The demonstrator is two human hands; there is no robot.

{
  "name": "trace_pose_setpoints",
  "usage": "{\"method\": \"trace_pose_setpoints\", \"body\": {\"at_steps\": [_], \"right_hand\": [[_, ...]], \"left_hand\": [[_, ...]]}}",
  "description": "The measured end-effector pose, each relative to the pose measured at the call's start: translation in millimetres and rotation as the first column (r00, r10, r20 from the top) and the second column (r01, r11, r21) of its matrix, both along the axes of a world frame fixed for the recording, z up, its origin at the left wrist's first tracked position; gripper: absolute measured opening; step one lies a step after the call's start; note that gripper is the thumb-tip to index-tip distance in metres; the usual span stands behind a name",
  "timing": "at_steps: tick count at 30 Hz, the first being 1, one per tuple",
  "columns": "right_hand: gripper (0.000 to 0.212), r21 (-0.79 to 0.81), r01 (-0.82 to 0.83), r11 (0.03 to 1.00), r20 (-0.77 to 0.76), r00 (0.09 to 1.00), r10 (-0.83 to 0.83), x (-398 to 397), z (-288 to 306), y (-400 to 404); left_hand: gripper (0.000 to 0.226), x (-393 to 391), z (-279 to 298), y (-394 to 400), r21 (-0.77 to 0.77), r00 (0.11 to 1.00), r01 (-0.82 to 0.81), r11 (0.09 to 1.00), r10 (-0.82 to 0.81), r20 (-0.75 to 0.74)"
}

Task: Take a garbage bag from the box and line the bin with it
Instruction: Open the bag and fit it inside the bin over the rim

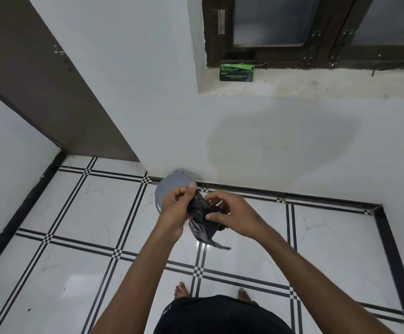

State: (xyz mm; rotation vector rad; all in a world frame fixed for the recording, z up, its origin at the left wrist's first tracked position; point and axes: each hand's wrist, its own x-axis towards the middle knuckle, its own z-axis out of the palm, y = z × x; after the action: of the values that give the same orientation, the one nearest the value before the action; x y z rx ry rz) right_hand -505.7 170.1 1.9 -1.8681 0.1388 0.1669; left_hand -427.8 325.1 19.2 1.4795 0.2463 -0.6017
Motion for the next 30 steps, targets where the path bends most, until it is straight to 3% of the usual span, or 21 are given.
{"method": "trace_pose_setpoints", "body": {"at_steps": [6,12,14,17,20,22,23,25,27,30], "right_hand": [[0.020,-0.048,0.330,0.943,0.016,0.944,-0.330,33.3,-5.7,34.1],[0.018,-0.115,0.498,0.859,0.005,0.865,-0.501,54.8,-22.3,67.4],[0.022,-0.149,0.552,0.820,0.020,0.831,-0.556,62.5,-23.4,82.6],[0.022,-0.175,0.635,0.752,0.053,0.769,-0.637,70.8,-20.5,84.7],[0.016,-0.280,0.602,0.748,0.096,0.793,-0.602,77.6,-12.2,79.8],[0.011,-0.338,0.524,0.782,0.115,0.847,-0.519,81.2,-8.6,80.8],[0.007,-0.358,0.478,0.802,0.124,0.876,-0.466,81.8,-6.6,81.1],[0.014,-0.439,0.355,0.826,0.161,0.935,-0.316,81.4,-3.9,79.7],[0.022,-0.564,0.225,0.795,0.168,0.973,-0.156,79.9,-1.8,76.5],[0.032,-0.736,0.098,0.669,0.162,0.986,0.034,79.0,4.1,73.3]], "left_hand": [[0.024,44.7,-6.1,77.5,-0.018,0.959,-0.282,0.959,0.282,-0.016],[0.028,70.3,-15.4,131.4,0.105,0.964,-0.261,0.960,0.252,0.086],[0.030,74.5,-14.2,145.3,0.152,0.984,-0.139,0.979,0.119,0.135],[0.026,79.4,-10.2,166.9,0.252,0.950,0.212,0.944,-0.260,0.174],[0.029,85.9,-6.6,179.2,0.410,0.795,0.516,0.752,-0.599,0.099],[0.025,91.0,-8.4,180.8,0.647,0.674,0.522,0.555,-0.734,0.085],[0.020,94.9,-9.6,181.6,0.738,0.658,0.449,0.503,-0.746,0.108],[0.008,103.9,-11.8,187.6,0.812,0.704,0.257,0.524,-0.677,0.215],[0.011,112.9,-14.3,195.1,0.782,0.776,0.138,0.608,-0.557,0.296],[0.022,120.3,-13.3,195.0,0.485,0.937,0.121,0.866,-0.261,0.232]]}}
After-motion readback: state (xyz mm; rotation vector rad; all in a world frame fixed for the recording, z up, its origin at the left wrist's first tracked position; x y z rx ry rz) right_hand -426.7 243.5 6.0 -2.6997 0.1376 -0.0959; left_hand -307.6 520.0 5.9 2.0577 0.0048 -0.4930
